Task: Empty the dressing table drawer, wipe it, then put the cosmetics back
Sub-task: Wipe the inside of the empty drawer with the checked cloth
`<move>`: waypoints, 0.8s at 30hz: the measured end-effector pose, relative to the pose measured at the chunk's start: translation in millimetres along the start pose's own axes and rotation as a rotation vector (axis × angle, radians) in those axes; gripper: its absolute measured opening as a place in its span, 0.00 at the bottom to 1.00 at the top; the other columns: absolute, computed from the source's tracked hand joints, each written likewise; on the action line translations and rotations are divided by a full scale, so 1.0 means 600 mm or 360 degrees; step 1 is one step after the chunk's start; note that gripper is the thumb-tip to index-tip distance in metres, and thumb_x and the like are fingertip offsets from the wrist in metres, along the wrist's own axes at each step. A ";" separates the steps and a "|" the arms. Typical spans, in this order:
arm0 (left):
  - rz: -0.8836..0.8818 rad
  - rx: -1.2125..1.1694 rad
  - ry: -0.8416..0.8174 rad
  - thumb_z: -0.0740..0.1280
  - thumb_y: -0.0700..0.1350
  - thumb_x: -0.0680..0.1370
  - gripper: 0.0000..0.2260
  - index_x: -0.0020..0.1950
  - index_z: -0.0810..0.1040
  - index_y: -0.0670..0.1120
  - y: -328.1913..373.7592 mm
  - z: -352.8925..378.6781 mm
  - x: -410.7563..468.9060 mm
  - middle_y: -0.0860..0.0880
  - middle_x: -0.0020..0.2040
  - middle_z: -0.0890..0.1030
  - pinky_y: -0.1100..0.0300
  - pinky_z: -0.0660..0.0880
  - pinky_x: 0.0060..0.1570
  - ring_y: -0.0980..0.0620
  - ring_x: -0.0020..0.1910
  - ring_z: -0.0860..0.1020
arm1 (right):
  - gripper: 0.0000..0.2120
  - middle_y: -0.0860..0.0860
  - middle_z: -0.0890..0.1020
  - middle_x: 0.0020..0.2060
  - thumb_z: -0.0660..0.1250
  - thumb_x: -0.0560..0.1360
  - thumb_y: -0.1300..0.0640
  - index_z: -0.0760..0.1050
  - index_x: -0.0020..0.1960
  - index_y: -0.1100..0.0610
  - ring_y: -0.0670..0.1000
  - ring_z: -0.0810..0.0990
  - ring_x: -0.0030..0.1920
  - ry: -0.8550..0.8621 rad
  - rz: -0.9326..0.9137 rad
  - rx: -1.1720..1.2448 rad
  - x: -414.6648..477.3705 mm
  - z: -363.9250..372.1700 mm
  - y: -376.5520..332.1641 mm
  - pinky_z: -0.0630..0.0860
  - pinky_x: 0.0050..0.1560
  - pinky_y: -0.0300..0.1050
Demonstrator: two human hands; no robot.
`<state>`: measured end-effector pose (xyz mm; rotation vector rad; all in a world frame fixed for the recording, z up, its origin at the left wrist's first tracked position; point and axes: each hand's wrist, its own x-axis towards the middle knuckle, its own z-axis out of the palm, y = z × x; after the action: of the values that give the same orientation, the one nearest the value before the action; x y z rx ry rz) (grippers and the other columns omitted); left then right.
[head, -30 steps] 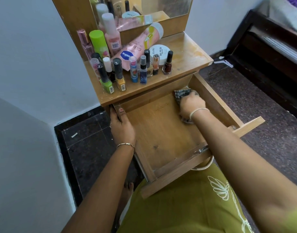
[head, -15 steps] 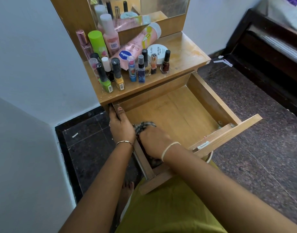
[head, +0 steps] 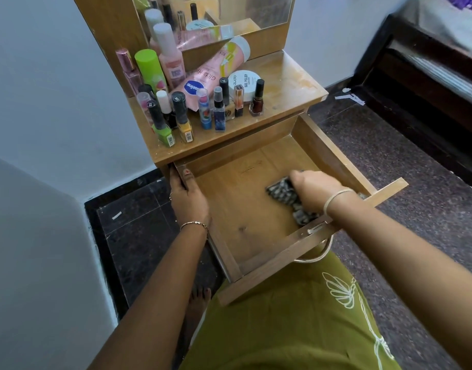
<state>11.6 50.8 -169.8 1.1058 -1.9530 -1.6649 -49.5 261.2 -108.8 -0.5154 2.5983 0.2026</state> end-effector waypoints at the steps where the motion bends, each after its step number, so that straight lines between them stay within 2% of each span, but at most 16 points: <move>1: 0.0000 -0.0009 -0.0003 0.53 0.54 0.82 0.19 0.73 0.65 0.53 0.001 0.000 -0.001 0.47 0.68 0.73 0.58 0.66 0.57 0.45 0.63 0.74 | 0.20 0.59 0.77 0.55 0.69 0.71 0.61 0.67 0.60 0.61 0.61 0.78 0.56 0.0010 0.0017 -0.0014 0.003 -0.002 0.014 0.75 0.51 0.51; 4: 0.0001 -0.0010 -0.0012 0.53 0.53 0.82 0.20 0.74 0.64 0.52 0.003 0.001 -0.002 0.47 0.69 0.72 0.59 0.65 0.56 0.45 0.65 0.73 | 0.20 0.58 0.78 0.55 0.70 0.70 0.60 0.67 0.59 0.60 0.61 0.79 0.56 0.0121 0.0043 -0.0144 0.007 -0.002 0.045 0.75 0.50 0.50; 8: 0.0015 0.0006 -0.0010 0.53 0.53 0.82 0.20 0.74 0.63 0.53 -0.001 0.001 0.001 0.46 0.70 0.71 0.59 0.63 0.56 0.45 0.66 0.72 | 0.12 0.57 0.78 0.51 0.66 0.73 0.63 0.68 0.55 0.59 0.60 0.80 0.52 0.0283 -0.0005 -0.0270 0.012 0.009 0.065 0.75 0.46 0.50; 12: 0.0018 0.0033 -0.0019 0.53 0.54 0.82 0.20 0.75 0.62 0.53 -0.001 0.001 -0.001 0.46 0.70 0.71 0.58 0.64 0.56 0.45 0.66 0.72 | 0.11 0.54 0.79 0.49 0.69 0.73 0.59 0.72 0.54 0.57 0.58 0.81 0.50 0.0391 -0.0064 -0.0356 0.029 0.015 0.060 0.78 0.43 0.49; 18: 0.0037 0.0049 -0.0010 0.53 0.55 0.82 0.20 0.73 0.64 0.54 -0.003 0.000 0.002 0.47 0.66 0.74 0.57 0.66 0.56 0.44 0.63 0.74 | 0.06 0.58 0.79 0.49 0.68 0.72 0.63 0.75 0.49 0.61 0.61 0.80 0.51 0.0493 -0.0007 -0.0256 0.069 -0.020 0.039 0.77 0.46 0.52; 21: 0.0029 0.0062 -0.0012 0.53 0.56 0.82 0.20 0.73 0.64 0.55 -0.004 0.000 0.002 0.48 0.66 0.74 0.56 0.66 0.57 0.45 0.63 0.74 | 0.10 0.60 0.77 0.52 0.68 0.74 0.59 0.75 0.52 0.63 0.62 0.78 0.53 0.0478 0.0115 -0.0113 0.098 -0.032 0.026 0.76 0.46 0.53; 24: 0.0027 0.0051 -0.0021 0.53 0.57 0.81 0.20 0.73 0.64 0.55 -0.005 -0.001 0.003 0.48 0.67 0.74 0.53 0.68 0.60 0.45 0.63 0.74 | 0.19 0.63 0.73 0.59 0.67 0.75 0.59 0.71 0.63 0.67 0.63 0.75 0.59 0.0389 0.0326 0.0146 0.119 -0.039 0.003 0.76 0.55 0.56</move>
<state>11.8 48.9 -173.2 1.0894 -1.9984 -1.6417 -118.1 234.7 -122.9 -0.2539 2.8838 0.0915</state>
